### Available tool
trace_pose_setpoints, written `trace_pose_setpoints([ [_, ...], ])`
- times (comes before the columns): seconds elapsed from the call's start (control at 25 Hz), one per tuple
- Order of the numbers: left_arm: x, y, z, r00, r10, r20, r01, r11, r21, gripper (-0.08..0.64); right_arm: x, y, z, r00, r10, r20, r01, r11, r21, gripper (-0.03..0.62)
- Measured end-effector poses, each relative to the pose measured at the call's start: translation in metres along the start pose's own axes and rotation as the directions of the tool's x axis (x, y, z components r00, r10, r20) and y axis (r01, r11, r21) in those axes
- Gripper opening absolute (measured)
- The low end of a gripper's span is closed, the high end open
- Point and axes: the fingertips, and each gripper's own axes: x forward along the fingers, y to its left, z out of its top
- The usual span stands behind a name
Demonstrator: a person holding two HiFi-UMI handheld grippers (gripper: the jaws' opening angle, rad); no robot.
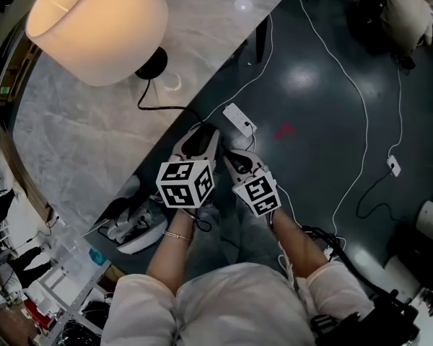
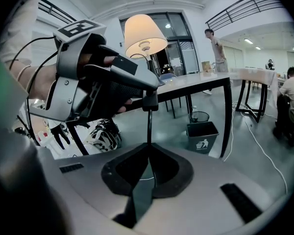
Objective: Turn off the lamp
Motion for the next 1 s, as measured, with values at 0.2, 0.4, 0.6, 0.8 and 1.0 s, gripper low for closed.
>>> trace_pose_setpoints([
  [0.2, 0.012, 0.002, -0.002, 1.0, -0.02, -0.022, 0.02, 1.0, 0.002, 0.143, 0.006, -0.01, -0.003, 1.0, 0.01, -0.005, -0.01, 1.0, -0.001, 0.014],
  [0.4, 0.011, 0.003, -0.006, 0.999, -0.023, -0.036, 0.023, 1.0, -0.003, 0.138, 0.005, -0.01, -0.007, 0.999, 0.029, -0.018, -0.029, 1.0, -0.008, 0.014],
  [0.6, 0.012, 0.005, -0.007, 0.999, -0.028, -0.043, 0.028, 1.0, -0.013, 0.135, 0.006, -0.011, -0.009, 0.999, 0.037, -0.018, -0.037, 0.999, -0.011, 0.014],
  [0.8, 0.011, 0.001, -0.002, 0.998, -0.052, -0.024, 0.051, 0.998, -0.043, 0.096, 0.007, -0.011, -0.01, 0.999, 0.037, -0.019, -0.038, 0.999, -0.015, 0.012],
  [1.0, 0.012, -0.004, -0.002, 0.998, -0.057, -0.027, 0.056, 0.998, -0.033, 0.089, 0.007, -0.01, -0.011, 0.999, 0.042, -0.019, -0.043, 0.999, -0.012, 0.012],
])
